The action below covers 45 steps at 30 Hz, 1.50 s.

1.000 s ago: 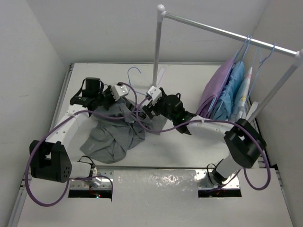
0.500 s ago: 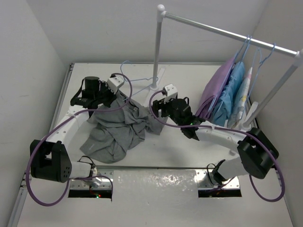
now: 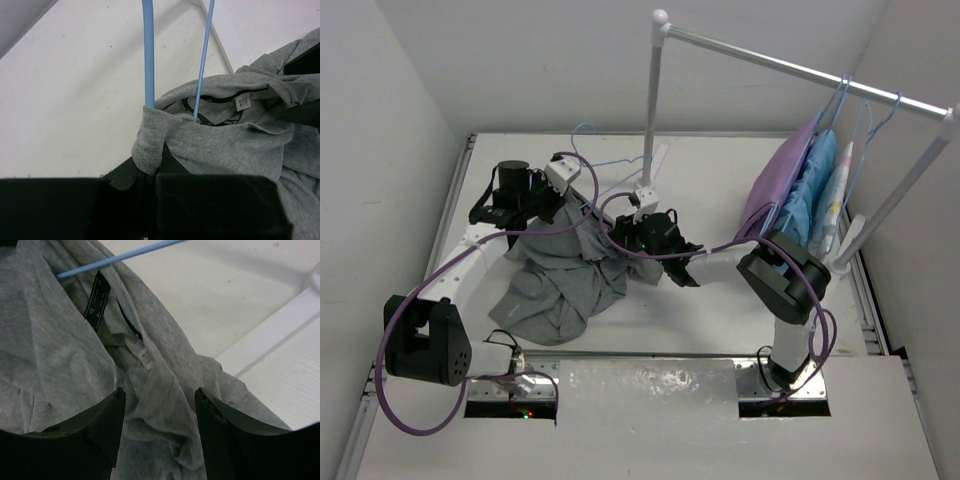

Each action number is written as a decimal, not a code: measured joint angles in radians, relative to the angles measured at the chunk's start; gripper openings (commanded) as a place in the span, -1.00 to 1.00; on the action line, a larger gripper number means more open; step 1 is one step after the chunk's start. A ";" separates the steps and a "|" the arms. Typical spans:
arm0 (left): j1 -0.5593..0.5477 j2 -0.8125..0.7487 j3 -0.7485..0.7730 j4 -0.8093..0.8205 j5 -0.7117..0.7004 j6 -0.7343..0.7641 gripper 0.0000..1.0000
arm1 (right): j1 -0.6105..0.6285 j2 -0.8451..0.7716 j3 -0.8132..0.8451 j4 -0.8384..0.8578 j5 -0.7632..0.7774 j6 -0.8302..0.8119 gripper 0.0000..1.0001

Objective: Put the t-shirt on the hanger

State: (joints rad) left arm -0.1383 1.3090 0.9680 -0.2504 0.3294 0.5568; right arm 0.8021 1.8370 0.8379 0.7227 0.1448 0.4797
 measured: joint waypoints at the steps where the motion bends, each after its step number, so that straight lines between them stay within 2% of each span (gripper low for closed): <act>1: 0.000 0.000 0.000 0.000 0.000 -0.001 -1.00 | 0.002 0.021 0.019 0.000 0.001 0.001 0.12; 6: 0.000 0.000 0.000 0.000 0.000 -0.005 -1.00 | 0.005 0.080 0.099 0.001 0.013 0.006 0.01; 10: 0.000 0.000 0.000 0.000 0.002 -0.012 -1.00 | 0.005 0.160 0.161 -0.005 0.023 0.026 -0.23; 11: 0.000 0.000 0.000 -0.001 0.003 -0.013 -1.00 | 0.003 0.182 0.168 -0.011 0.027 0.035 -0.31; 15: 0.001 -0.004 0.003 -0.017 0.011 -0.016 -1.00 | -0.011 0.225 0.144 -0.054 0.029 0.061 -0.91; 16: 0.002 -0.004 0.007 -0.026 0.013 -0.016 -1.00 | -0.018 0.223 0.126 -0.054 0.034 0.065 -1.00; 22: 0.003 -0.006 0.019 -0.084 0.050 0.024 -1.00 | -0.103 0.101 -0.013 -0.045 0.036 0.091 -1.00; 29: 0.003 -0.010 0.002 -0.186 0.145 0.216 -1.00 | -0.309 0.003 -0.070 -0.036 -0.066 0.131 -1.00; 37: 0.012 -0.038 -0.061 -0.192 0.096 0.356 -1.00 | -0.315 -0.045 -0.074 -0.126 -0.106 0.098 -1.00; 45: 0.013 -0.055 -0.067 -0.156 0.021 0.446 -1.00 | -0.315 -0.070 0.029 -0.276 -0.072 -0.011 -1.00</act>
State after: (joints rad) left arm -0.1253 1.2537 0.9009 -0.4065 0.3504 1.0023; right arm 0.4870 1.7672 0.8673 0.4465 0.0727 0.4690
